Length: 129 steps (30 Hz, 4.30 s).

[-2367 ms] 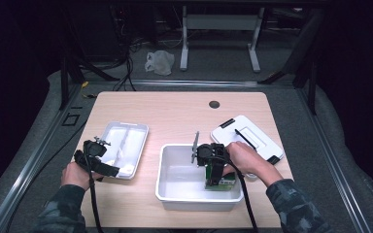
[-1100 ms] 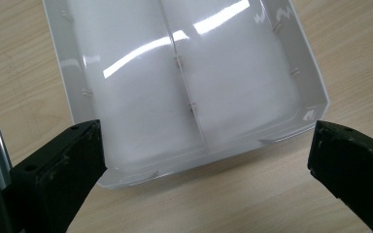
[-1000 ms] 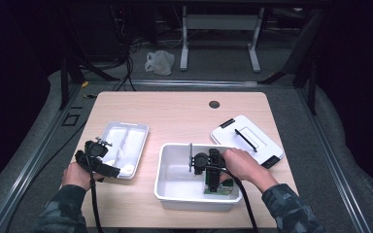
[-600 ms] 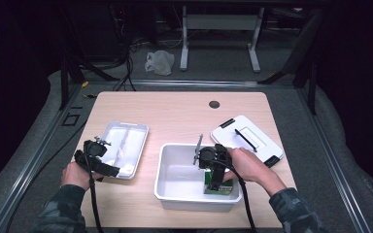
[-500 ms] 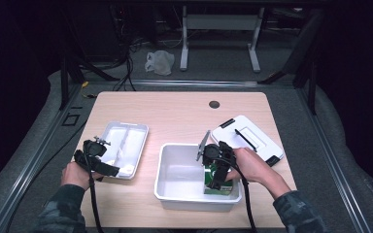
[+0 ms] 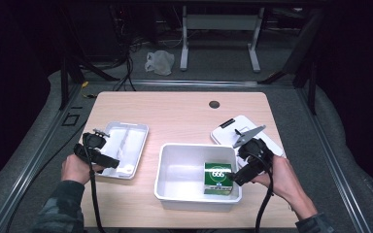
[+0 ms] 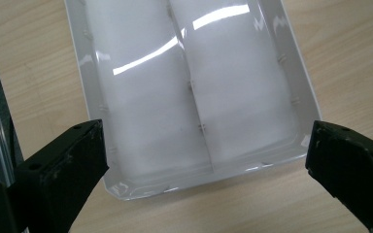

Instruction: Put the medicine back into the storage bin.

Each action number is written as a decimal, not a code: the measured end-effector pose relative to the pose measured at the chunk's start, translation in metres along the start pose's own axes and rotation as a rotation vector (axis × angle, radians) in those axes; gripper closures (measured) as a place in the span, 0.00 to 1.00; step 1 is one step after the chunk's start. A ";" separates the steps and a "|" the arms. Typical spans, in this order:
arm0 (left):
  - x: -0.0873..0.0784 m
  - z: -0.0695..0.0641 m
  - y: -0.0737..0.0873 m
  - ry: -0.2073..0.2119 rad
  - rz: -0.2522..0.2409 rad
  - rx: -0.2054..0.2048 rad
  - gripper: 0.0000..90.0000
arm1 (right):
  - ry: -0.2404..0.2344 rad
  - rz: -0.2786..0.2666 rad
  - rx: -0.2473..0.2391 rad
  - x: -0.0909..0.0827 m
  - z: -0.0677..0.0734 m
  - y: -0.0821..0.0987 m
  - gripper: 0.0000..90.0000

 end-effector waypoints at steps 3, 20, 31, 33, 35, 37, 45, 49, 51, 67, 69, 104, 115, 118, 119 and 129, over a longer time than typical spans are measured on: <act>0.003 0.001 -0.004 0.003 0.006 -0.001 0.03 | 0.066 -0.031 0.075 -0.013 -0.011 0.011 0.00; 0.045 0.011 -0.036 0.015 0.118 -0.061 0.27 | 0.200 0.020 0.296 -0.026 -0.050 0.091 0.03; 0.088 0.018 -0.037 0.002 0.210 -0.163 0.61 | 0.181 0.056 0.283 -0.016 -0.049 0.092 0.04; 0.093 0.019 -0.034 -0.003 0.223 -0.181 0.66 | 0.178 0.062 0.280 -0.014 -0.049 0.092 0.04; 0.098 0.020 -0.030 -0.014 0.232 -0.189 0.72 | 0.182 0.065 0.275 -0.014 -0.048 0.092 0.04; 0.099 0.020 -0.030 -0.014 0.231 -0.194 0.74 | 0.180 0.066 0.278 -0.015 -0.049 0.092 0.04; 0.105 0.017 -0.027 -0.032 0.247 -0.190 0.86 | 0.182 0.071 0.281 -0.015 -0.050 0.093 0.04; 0.107 0.017 -0.026 -0.023 0.239 -0.202 0.92 | 0.183 0.074 0.277 -0.014 -0.049 0.093 0.05; 0.107 0.017 -0.025 -0.031 0.242 -0.203 0.95 | 0.184 0.074 0.278 -0.014 -0.049 0.093 0.05; 0.099 0.023 -0.023 -0.081 0.239 -0.173 0.99 | 0.194 0.072 0.273 -0.017 -0.051 0.094 0.05; 0.093 0.027 -0.024 -0.075 0.225 -0.172 0.99 | 0.192 0.074 0.276 -0.017 -0.051 0.095 0.05; -0.030 0.027 -0.062 0.167 0.019 0.197 0.99 | 0.175 0.125 0.290 -0.012 -0.057 0.105 0.05; -0.065 -0.005 -0.078 0.252 -0.003 0.352 0.99 | 0.173 0.134 0.292 -0.013 -0.058 0.108 0.05; -0.073 -0.015 -0.085 0.273 -0.021 0.388 0.99 | 0.174 0.136 0.295 -0.013 -0.059 0.109 0.05; -0.076 -0.020 -0.088 0.282 -0.022 0.405 0.99 | 0.173 0.140 0.297 -0.013 -0.059 0.110 0.05; -0.091 -0.067 -0.107 0.352 -0.040 0.560 0.99 | 0.166 0.151 0.293 -0.011 -0.059 0.113 0.05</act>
Point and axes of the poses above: each handheld gripper's, and its own axes: x roughly forward along the jaws, y roughly out of its underside, z roughly to its left, the point moved 6 cm from there along x, roughly forward along the jaws, and after that the axes turned 13 degrees about -z, right-handed, at the moved point
